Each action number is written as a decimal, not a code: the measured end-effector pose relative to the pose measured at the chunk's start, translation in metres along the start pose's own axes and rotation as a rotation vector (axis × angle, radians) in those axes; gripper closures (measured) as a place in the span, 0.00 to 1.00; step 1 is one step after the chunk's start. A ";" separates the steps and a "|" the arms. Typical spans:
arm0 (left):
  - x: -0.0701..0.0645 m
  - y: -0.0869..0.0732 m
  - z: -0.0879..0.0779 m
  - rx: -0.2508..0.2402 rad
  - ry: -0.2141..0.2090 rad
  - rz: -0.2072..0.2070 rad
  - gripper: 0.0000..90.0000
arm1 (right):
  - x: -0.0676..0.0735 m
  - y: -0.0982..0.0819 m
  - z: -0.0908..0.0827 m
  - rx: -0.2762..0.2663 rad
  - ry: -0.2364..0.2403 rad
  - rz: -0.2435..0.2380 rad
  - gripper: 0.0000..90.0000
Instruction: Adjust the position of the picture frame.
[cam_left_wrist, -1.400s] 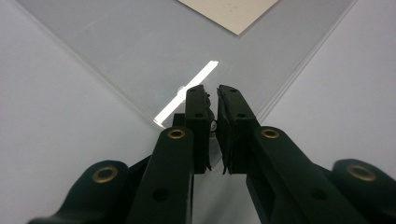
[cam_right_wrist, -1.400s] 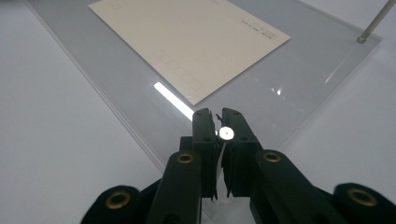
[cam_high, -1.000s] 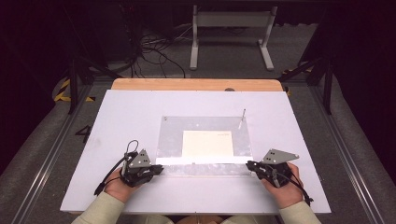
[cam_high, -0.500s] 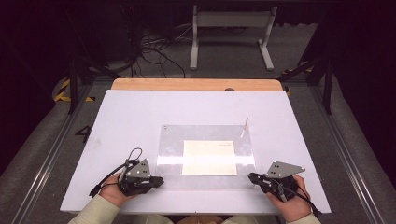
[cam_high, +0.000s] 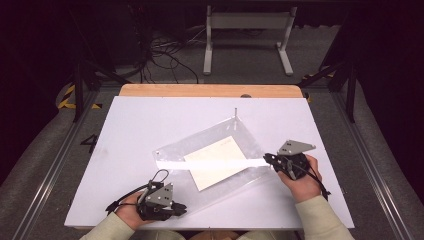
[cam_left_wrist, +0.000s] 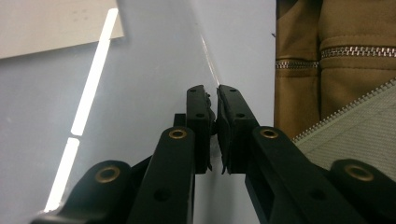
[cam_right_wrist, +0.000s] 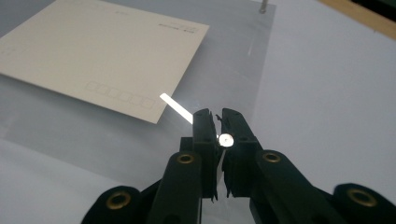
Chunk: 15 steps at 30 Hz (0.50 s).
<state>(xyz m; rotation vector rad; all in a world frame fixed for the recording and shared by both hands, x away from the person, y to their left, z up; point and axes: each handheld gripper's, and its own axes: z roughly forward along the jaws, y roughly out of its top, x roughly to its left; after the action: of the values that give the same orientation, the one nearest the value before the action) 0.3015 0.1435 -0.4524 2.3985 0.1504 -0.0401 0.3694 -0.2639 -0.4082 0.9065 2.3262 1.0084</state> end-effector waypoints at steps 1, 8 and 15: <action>-0.001 0.000 0.000 0.001 -0.002 -0.007 0.93 | -0.002 0.005 0.004 -0.007 -0.003 -0.003 0.94; -0.001 0.006 0.007 -0.010 0.016 0.010 0.93 | -0.017 0.036 0.040 -0.027 -0.027 0.004 0.94; 0.001 0.012 0.012 -0.006 0.021 0.002 0.93 | -0.028 0.037 0.086 0.010 -0.040 0.060 0.84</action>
<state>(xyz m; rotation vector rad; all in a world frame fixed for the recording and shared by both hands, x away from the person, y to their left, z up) 0.3043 0.1267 -0.4532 2.3932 0.1575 -0.0129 0.4563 -0.2245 -0.4308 0.9969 2.2857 0.9939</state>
